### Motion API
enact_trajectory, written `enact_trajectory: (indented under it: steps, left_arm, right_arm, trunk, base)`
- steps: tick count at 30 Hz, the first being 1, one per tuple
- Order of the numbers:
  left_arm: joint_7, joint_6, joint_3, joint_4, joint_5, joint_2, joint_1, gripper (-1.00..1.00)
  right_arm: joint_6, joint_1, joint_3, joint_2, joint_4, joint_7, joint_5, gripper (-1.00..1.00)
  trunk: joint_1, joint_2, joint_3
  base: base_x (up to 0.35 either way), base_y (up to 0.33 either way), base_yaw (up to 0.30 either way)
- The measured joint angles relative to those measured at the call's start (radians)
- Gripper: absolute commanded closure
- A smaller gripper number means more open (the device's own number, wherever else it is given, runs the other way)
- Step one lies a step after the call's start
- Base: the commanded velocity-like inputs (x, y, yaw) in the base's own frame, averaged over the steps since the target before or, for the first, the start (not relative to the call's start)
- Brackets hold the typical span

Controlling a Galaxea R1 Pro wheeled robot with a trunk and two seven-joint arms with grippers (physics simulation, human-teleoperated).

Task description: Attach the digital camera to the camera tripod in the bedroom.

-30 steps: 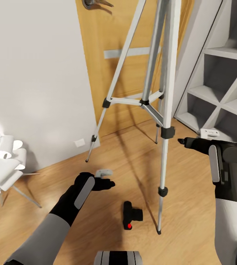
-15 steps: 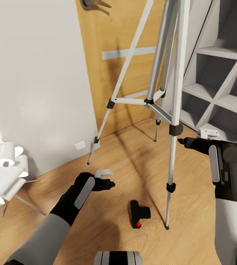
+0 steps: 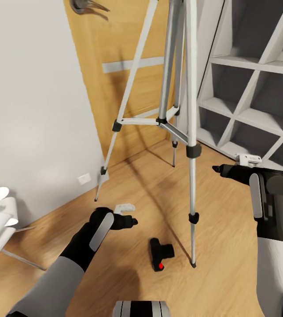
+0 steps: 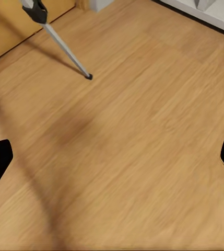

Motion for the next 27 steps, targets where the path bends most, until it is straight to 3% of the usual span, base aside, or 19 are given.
enact_trajectory:
  steps: [16,27]
  left_arm:
    - [-0.005,0.006,-0.012,0.0,0.006,-0.008,0.002,-1.0]
    - [-0.011,0.058,-0.027,-0.009,0.014,-0.011,-0.002,-1.0]
  right_arm:
    - [0.0,0.0,0.0,-0.002,-0.001,0.0,0.0,-1.0]
    - [0.0,0.0,-0.001,-0.004,-0.001,0.0,0.0,-1.0]
  trunk:
    - [0.0,0.0,0.003]
    - [0.005,-0.003,-0.04]
  base:
    - [0.0,0.005,-0.085]
    - [0.0,0.001,-0.009]
